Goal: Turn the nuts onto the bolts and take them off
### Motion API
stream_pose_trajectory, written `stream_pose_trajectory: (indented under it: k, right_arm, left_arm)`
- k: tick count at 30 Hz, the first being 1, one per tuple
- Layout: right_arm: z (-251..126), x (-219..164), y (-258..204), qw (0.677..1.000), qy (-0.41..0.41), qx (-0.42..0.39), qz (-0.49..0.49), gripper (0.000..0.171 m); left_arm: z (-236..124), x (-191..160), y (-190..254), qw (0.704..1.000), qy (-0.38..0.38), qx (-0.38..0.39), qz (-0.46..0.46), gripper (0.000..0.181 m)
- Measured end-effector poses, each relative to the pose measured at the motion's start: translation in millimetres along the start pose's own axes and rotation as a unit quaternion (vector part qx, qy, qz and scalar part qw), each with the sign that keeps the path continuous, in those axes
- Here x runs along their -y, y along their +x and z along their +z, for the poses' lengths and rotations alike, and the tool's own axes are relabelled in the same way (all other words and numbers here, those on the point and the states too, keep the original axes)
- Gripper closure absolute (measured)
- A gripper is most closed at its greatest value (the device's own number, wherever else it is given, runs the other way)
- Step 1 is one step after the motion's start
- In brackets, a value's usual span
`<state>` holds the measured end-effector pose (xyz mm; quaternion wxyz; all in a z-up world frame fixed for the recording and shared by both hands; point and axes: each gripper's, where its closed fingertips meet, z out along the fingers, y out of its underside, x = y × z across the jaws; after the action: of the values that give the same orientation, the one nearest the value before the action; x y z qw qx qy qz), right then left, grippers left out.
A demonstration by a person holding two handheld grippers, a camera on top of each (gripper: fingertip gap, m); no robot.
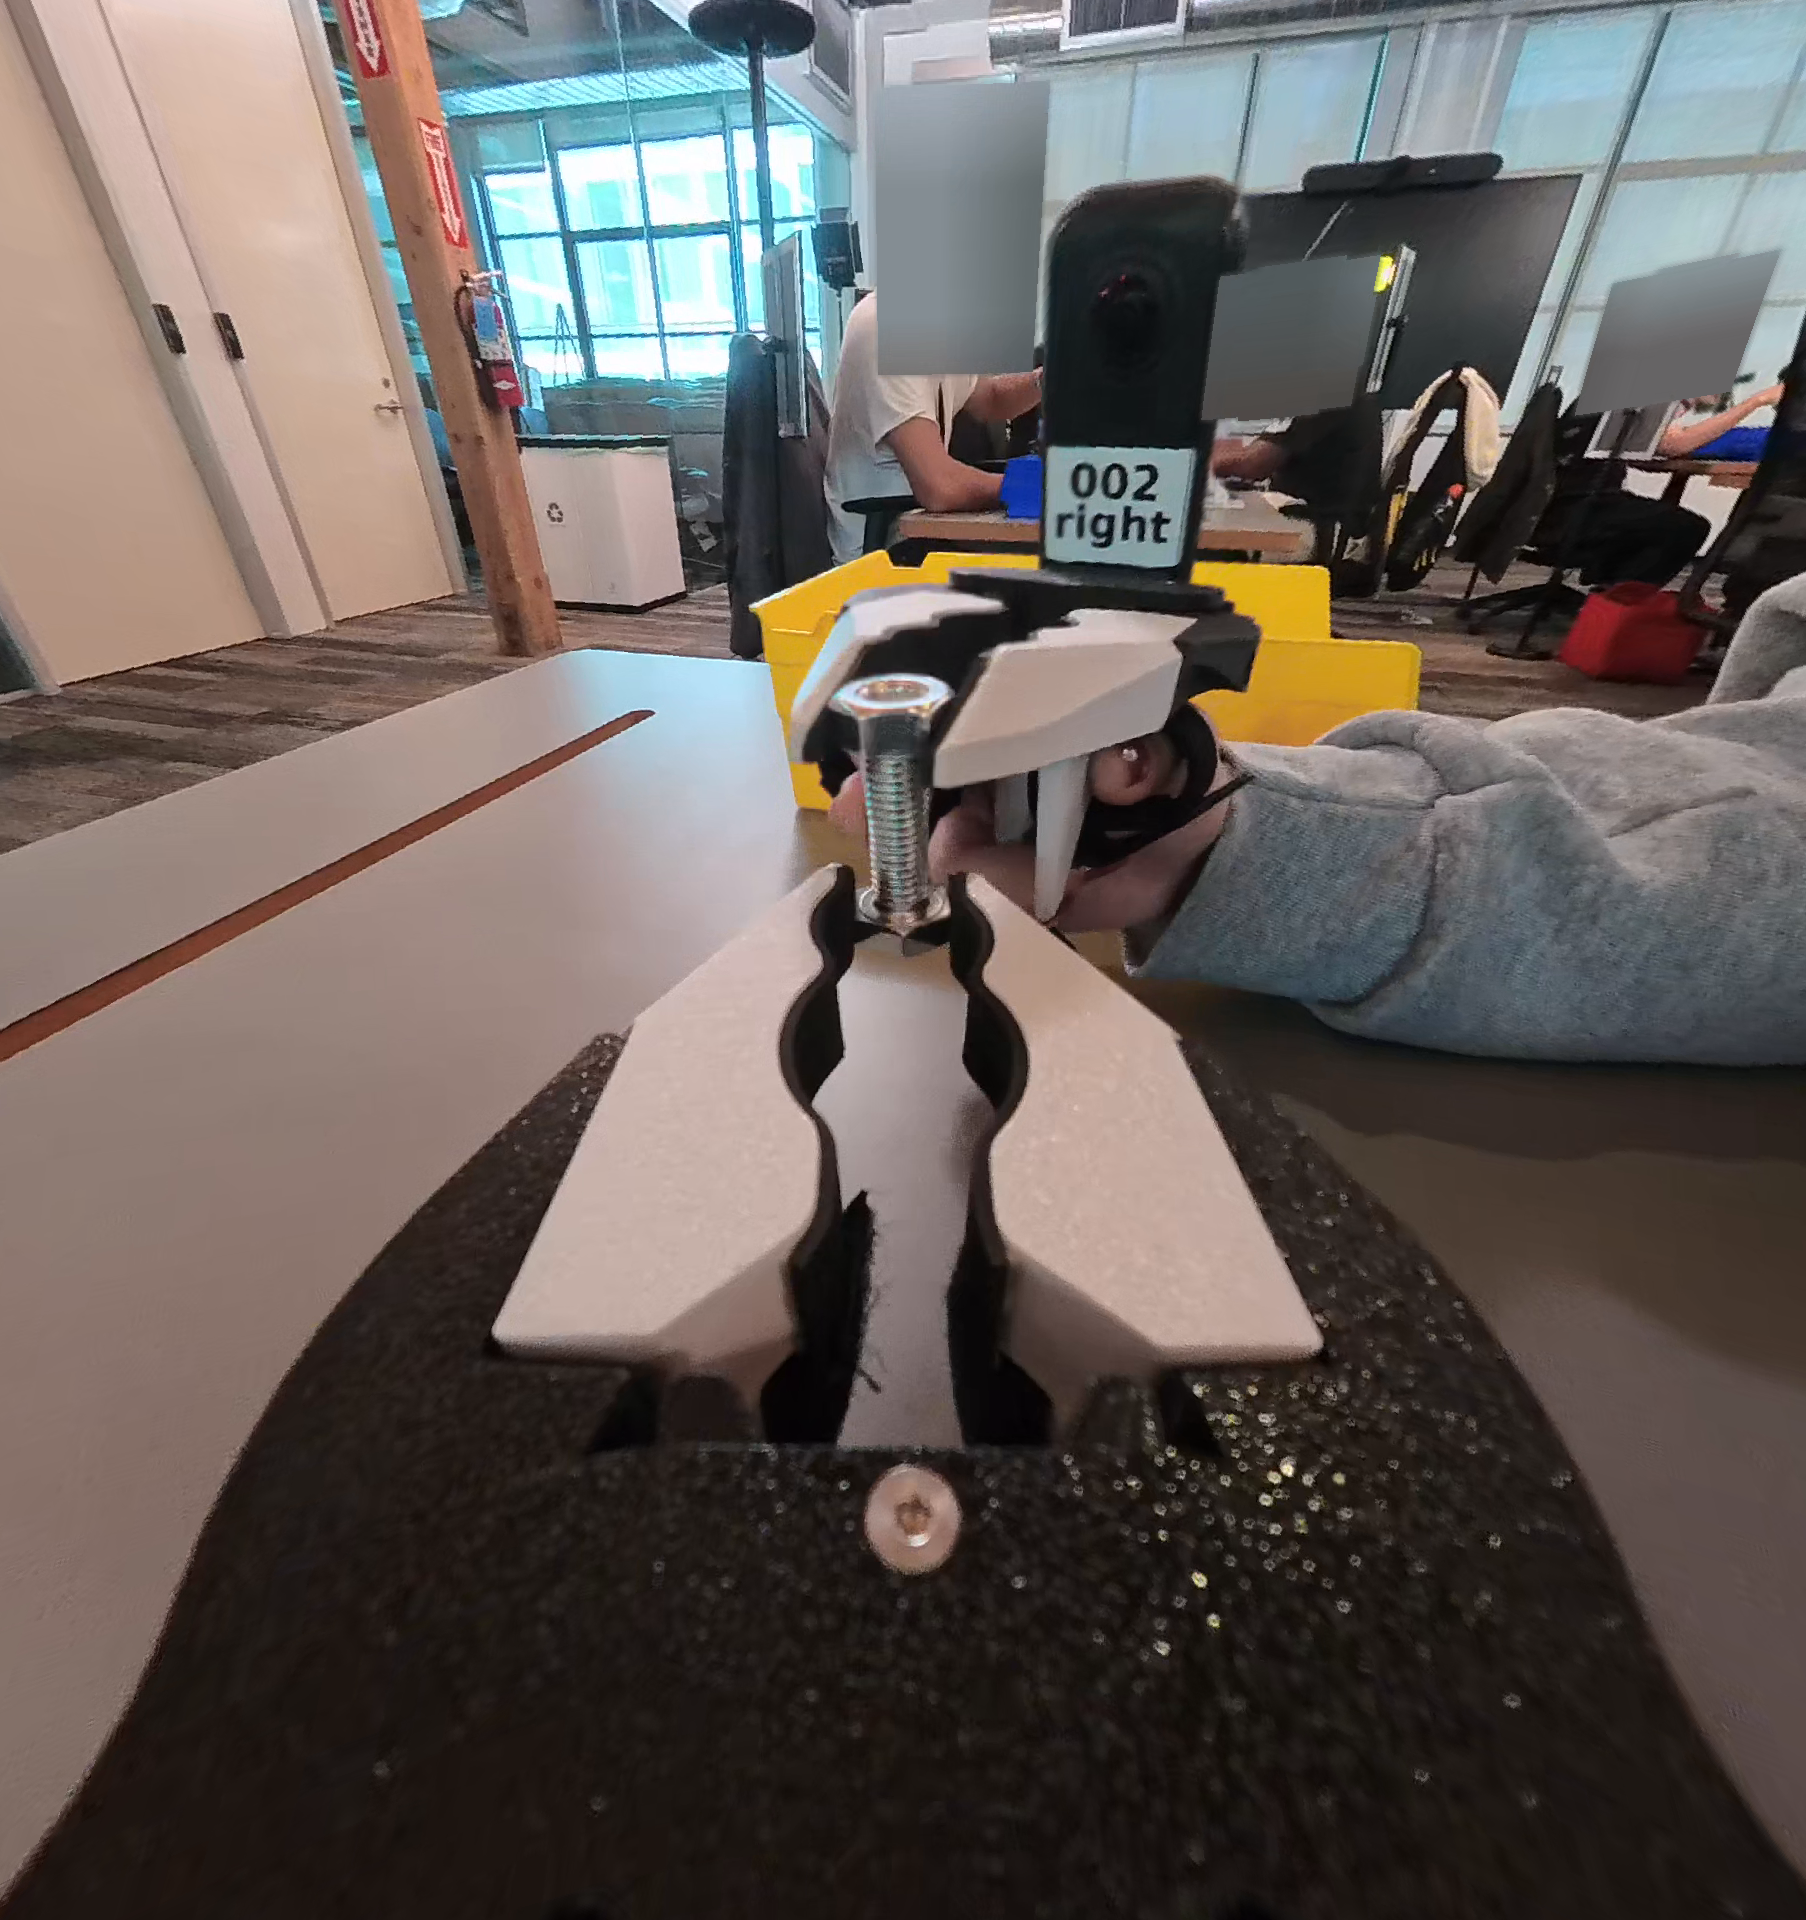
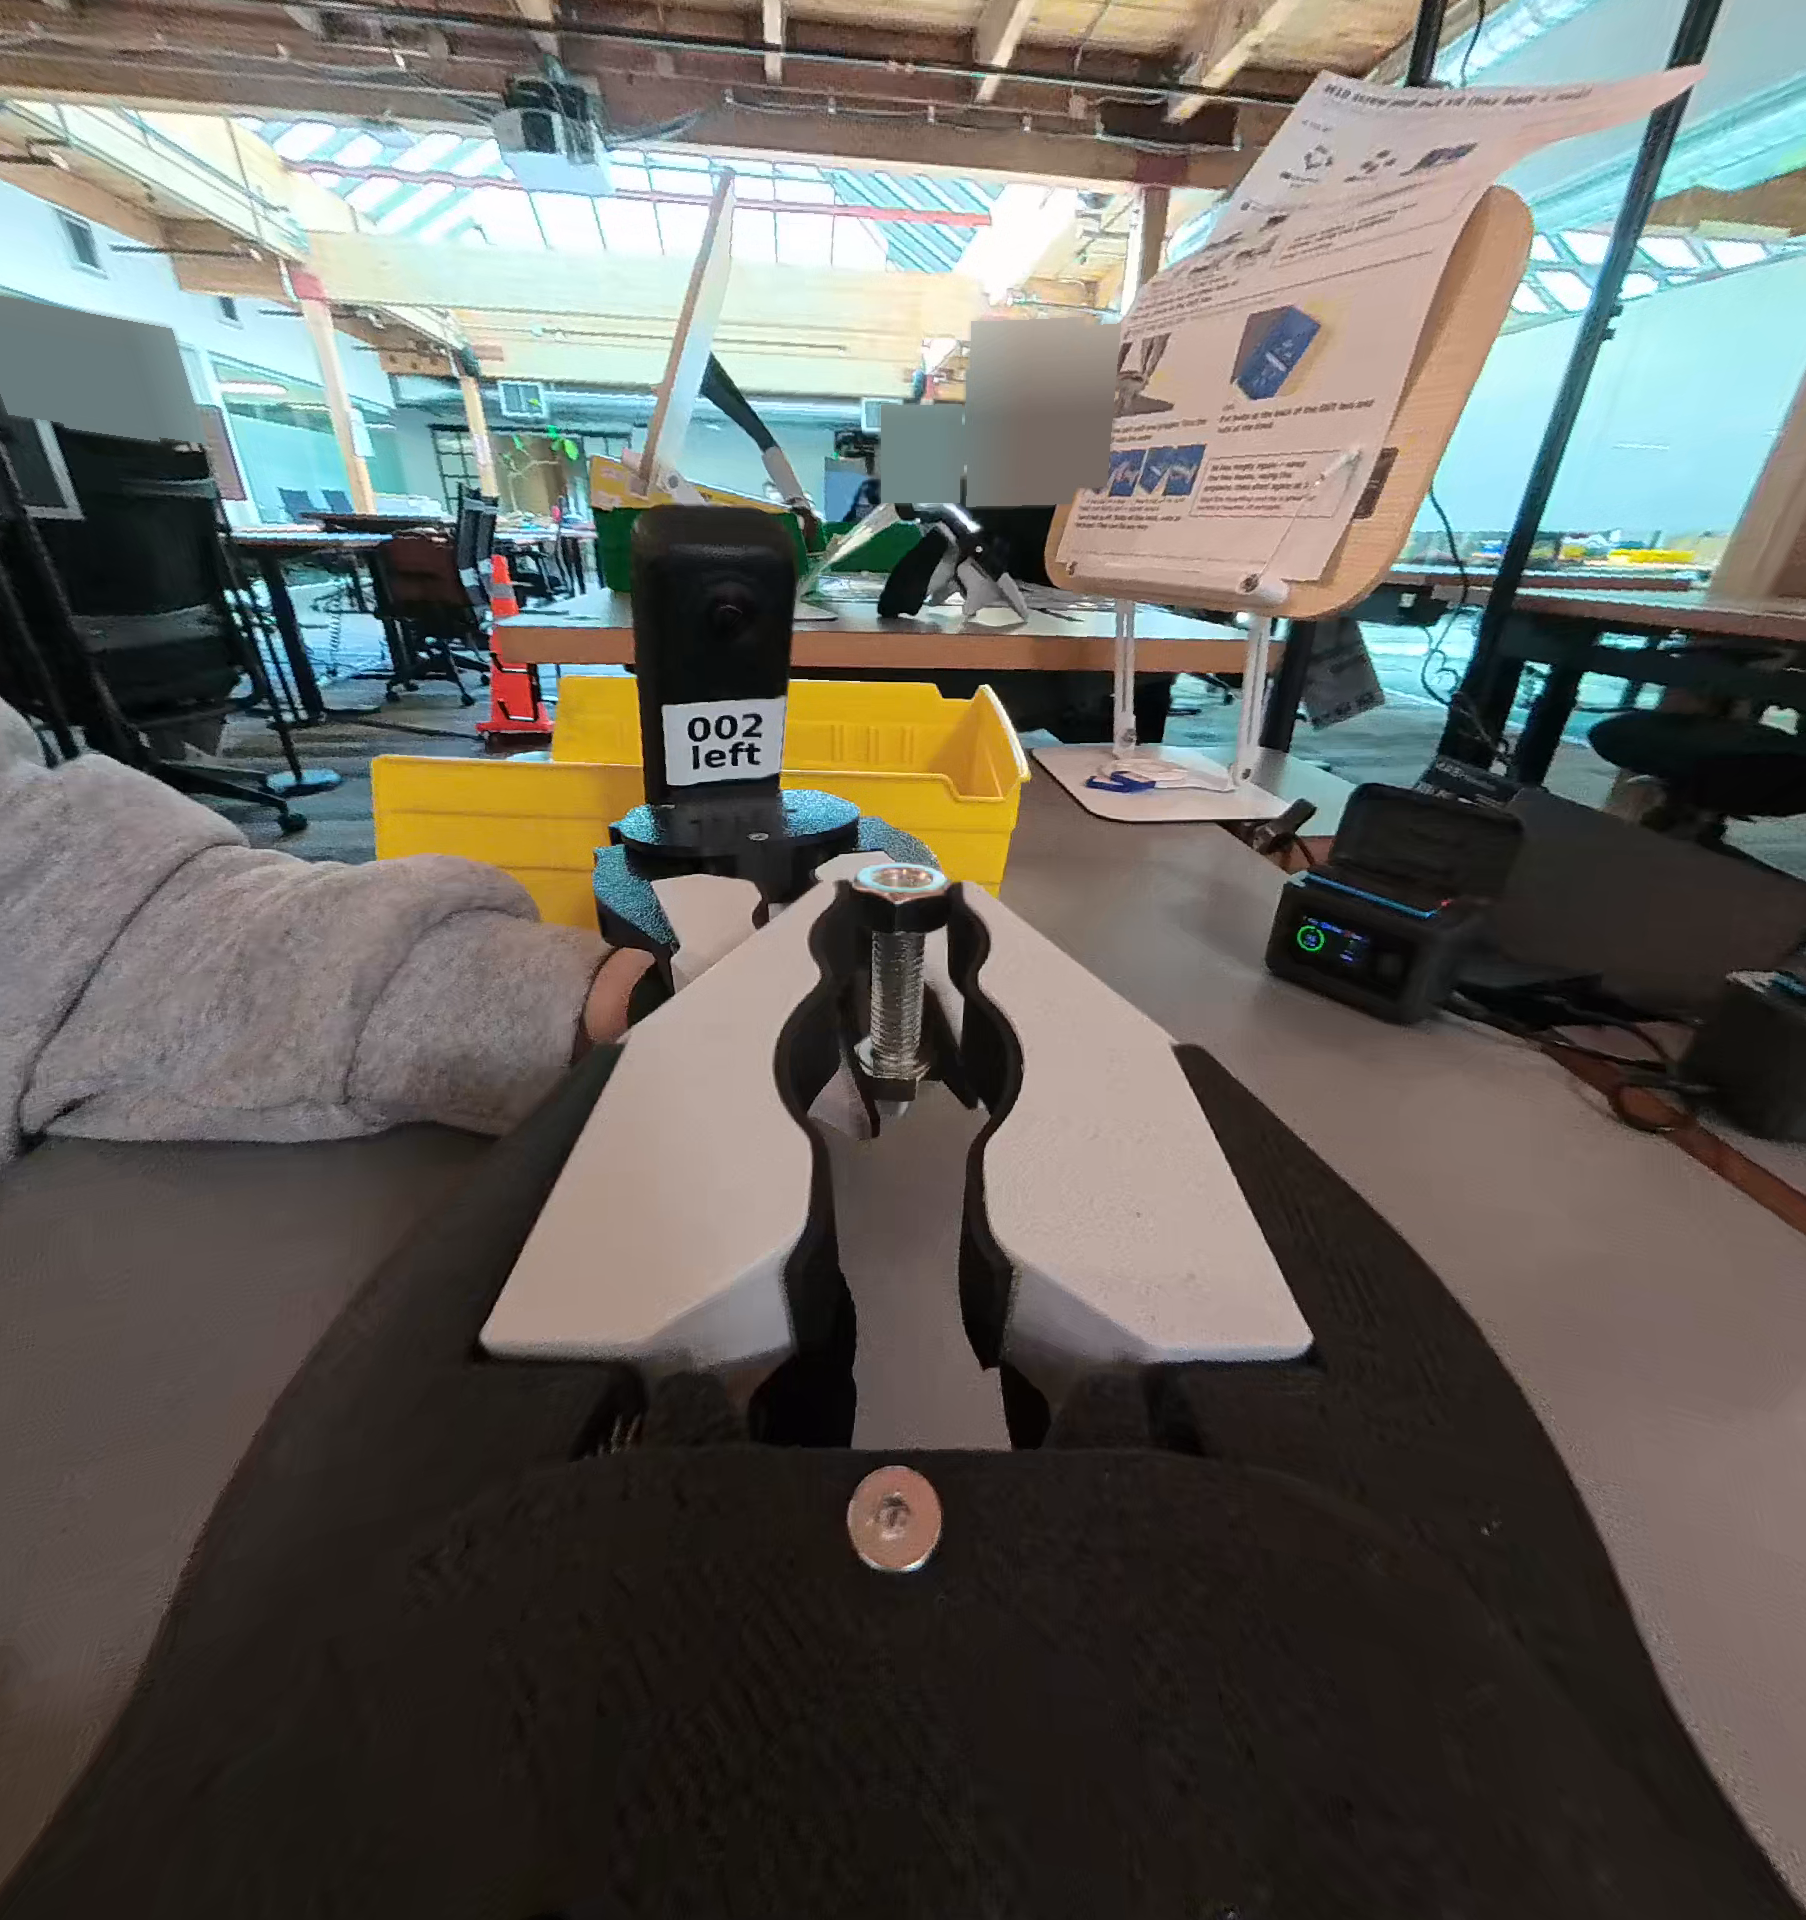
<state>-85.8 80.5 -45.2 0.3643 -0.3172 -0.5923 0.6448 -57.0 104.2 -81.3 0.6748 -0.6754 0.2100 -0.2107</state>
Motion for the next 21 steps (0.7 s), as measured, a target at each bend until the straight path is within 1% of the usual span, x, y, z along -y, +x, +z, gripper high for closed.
stream_pose_trajectory:
  k: [2, 5, 10, 13, 21]
  right_arm:
    - [-2.0, -1.1, 0.0, 1.0, -0.001, 0.008, 0.007, 0.156]
    - [-3.7, -4.4, 4.7, 1.0, -0.003, -0.006, 0.006, 0.156]
    - [-4.9, -8.6, 17.1, 0.996, 0.021, -0.085, 0.008, 0.155]
    - [-4.2, -8.0, 19.2, 0.991, 0.028, -0.129, -0.023, 0.155]
    - [-3.4, -7.1, 20.3, 0.989, 0.029, -0.142, -0.033, 0.153]
  left_arm:
    - [0.8, -1.7, 0.5, 1.0, -0.006, 0.0, 0.002, 0.165]
    - [2.9, -5.3, -4.2, 1.0, -0.019, 0.018, 0.003, 0.165]
    - [4.5, -10.4, -14.7, 0.997, -0.039, 0.062, 0.006, 0.165]
    - [3.8, -9.7, -17.5, 0.997, -0.037, 0.068, 0.004, 0.165]
    - [2.3, -8.5, -22.5, 0.997, -0.031, 0.074, 0.001, 0.165]
